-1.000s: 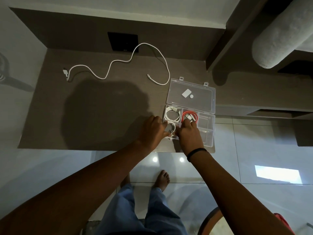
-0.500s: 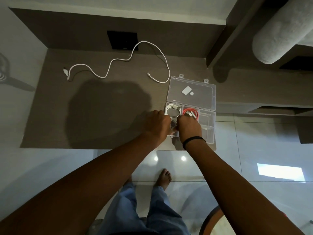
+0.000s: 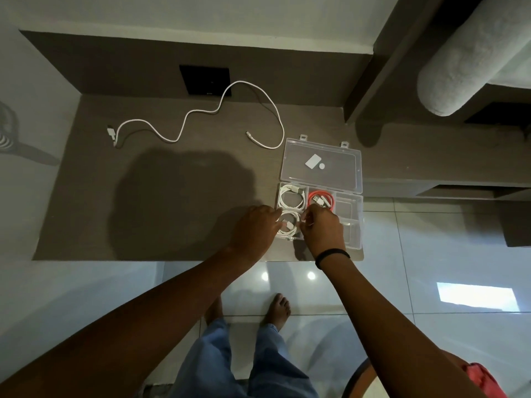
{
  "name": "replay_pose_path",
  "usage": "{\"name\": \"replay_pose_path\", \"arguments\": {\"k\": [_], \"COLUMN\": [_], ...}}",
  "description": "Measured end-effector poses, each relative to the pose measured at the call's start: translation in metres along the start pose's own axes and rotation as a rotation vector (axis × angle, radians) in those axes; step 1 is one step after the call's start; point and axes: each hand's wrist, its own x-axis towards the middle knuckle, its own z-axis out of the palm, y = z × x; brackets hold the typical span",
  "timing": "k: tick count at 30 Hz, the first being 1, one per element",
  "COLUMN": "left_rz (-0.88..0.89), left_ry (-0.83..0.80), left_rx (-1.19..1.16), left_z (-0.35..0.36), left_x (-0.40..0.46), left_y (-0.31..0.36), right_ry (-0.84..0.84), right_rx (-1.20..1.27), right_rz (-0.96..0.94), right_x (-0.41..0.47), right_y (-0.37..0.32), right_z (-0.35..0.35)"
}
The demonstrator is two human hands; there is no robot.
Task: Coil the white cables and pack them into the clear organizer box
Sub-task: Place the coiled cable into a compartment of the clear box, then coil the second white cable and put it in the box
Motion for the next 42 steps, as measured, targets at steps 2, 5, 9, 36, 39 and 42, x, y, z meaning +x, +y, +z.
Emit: {"name": "replay_pose_path", "arguments": {"k": [2,5,9,36,39,42], "left_rz": [-0.018,-0.068,-0.01,-0.292,-0.215,-0.051], "left_ry": [0.102,0.193,0.22,0.102,-0.031,0.069], "left_rx": [-0.068,-0.103,0.01,-1.287,-1.934,-2.023], "left_z": [-0.006,-0.019,-0.032,-0.099,-0.144,-0.178], "left_x": [0.002,0.023,0.074,0.106,0.079,0.061], "left_y": [-0.01,-0.028,-0.046,-0.068,-0.042,-0.031], "right_ry": [-0.047,-0.012,0.045,0.037,0.003,-0.139], "right_rx": [-0.026,-0.038,-0.15,-0.014,0.15,0.036], "right_rz": [-0.011,-0.077,-0.246,-0.755,-0.629,-0.641], "right_x": [0.009,0.036,0.094,0.149,0.114,0.067], "right_y": [0.003,0.002,-0.024,-0.12,-0.129,-0.143], "right_z": [-0.01,-0.037,-0.054,-0.055,-0.054,-0.046]}}
